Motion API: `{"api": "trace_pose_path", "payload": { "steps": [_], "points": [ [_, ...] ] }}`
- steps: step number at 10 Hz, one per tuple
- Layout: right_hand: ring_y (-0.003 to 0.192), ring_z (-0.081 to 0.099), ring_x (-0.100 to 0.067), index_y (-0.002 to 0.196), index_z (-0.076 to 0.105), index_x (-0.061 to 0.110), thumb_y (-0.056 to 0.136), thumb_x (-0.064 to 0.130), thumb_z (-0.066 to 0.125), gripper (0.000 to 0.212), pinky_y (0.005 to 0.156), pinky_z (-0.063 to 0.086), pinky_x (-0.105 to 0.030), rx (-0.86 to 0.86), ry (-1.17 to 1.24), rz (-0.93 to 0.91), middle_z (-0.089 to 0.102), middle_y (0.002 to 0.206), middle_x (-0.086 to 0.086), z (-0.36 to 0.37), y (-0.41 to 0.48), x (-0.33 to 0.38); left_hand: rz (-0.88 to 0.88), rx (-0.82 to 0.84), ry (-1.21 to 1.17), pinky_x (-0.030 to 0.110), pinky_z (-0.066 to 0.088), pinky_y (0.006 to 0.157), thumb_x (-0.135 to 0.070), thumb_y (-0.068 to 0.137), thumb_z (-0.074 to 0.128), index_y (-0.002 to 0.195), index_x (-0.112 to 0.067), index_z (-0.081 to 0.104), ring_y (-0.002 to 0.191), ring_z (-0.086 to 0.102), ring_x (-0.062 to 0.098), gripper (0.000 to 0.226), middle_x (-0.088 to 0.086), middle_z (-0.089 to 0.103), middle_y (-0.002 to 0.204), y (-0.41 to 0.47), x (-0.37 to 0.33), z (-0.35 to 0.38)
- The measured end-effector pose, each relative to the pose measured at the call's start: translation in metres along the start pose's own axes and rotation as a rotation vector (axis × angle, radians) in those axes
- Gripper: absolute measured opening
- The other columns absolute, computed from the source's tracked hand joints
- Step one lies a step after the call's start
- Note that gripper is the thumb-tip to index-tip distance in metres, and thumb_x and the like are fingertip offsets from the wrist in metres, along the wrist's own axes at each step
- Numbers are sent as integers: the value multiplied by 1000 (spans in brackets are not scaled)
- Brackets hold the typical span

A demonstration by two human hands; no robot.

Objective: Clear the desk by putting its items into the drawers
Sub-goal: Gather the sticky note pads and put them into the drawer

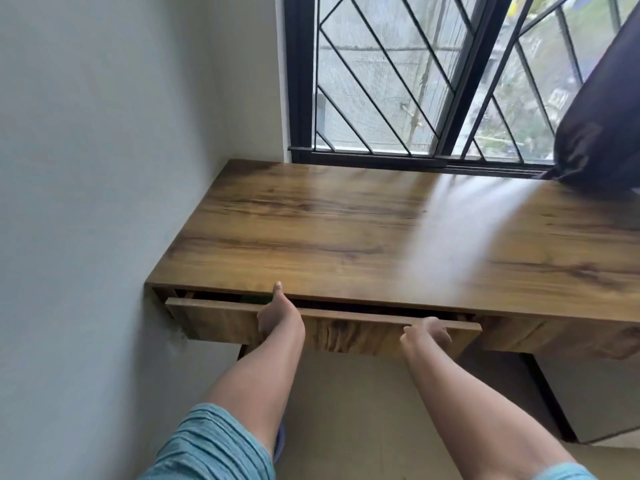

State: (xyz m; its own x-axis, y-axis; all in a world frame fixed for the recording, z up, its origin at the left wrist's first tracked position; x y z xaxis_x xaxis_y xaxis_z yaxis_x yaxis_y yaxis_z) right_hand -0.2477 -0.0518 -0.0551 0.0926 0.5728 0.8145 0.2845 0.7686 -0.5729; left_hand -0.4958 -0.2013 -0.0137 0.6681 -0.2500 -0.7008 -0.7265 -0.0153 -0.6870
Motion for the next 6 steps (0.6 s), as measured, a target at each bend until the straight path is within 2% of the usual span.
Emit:
{"api": "trace_pose_path", "payload": {
  "steps": [1, 2, 3, 4, 5, 6],
  "points": [
    [73, 61, -35, 99, 56, -2, 84, 27, 47, 34, 54, 54, -28, -160, 190, 78, 51, 69, -7, 3, -4, 12, 47, 38, -8, 36, 47, 60, -59, 80, 60, 106, 2, 63, 81, 67, 31, 67, 15, 69, 93, 15, -7, 16],
    [87, 65, -34, 107, 63, -6, 77, 36, 65, 51, 80, 53, -42, -303, 222, 91, 66, 89, -17, 0, -7, 19, 67, 26, 29, 34, 47, 61, -55, 82, 61, 106, 3, 63, 84, 68, 32, 63, 17, 70, 96, 17, -8, 17],
    [104, 62, -36, 120, 56, -7, 78, 33, 72, 60, 88, 50, -42, -266, 50, 89, 63, 116, -23, 1, -10, 21, 57, 32, 54, 37, 50, 67, -52, 83, 61, 108, 3, 62, 88, 68, 34, 61, 19, 70, 101, 22, -8, 23],
    [119, 54, -37, 135, 40, -9, 82, 25, 72, 71, 97, 44, -41, -219, -159, 56, 50, 134, -26, -1, -13, 30, 66, 23, 60, 39, 53, 73, -52, 85, 59, 109, 3, 60, 89, 67, 35, 60, 19, 69, 102, 22, -9, 24],
    [126, 49, -36, 135, 37, -14, 83, 25, 72, 75, 100, 43, -39, -155, -324, -2, 46, 137, -27, -1, -9, 36, 71, 39, 83, 38, 50, 68, -51, 89, 54, 113, 4, 59, 90, 67, 35, 61, 20, 68, 104, 24, -5, 25],
    [124, 49, -34, 126, 50, -11, 88, 30, 65, 58, 97, 44, -36, -76, -542, -96, 51, 132, -25, -3, -12, 42, 79, 25, 87, 37, 49, 71, -45, 94, 46, 128, 4, 48, 97, 65, 36, 60, 22, 64, 114, 23, -4, 28]
  ]
}}
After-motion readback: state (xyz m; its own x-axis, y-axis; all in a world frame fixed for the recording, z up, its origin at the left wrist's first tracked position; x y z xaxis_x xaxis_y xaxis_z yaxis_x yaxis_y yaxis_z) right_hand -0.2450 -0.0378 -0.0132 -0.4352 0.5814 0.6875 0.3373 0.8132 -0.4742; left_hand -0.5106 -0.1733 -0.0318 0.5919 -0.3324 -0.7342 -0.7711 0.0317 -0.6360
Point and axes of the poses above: each hand's wrist, its own y-axis towards the middle knuckle, its own z-axis out of the palm, x = y × z, the point moved 7 cm from there along y, towards the middle knuckle
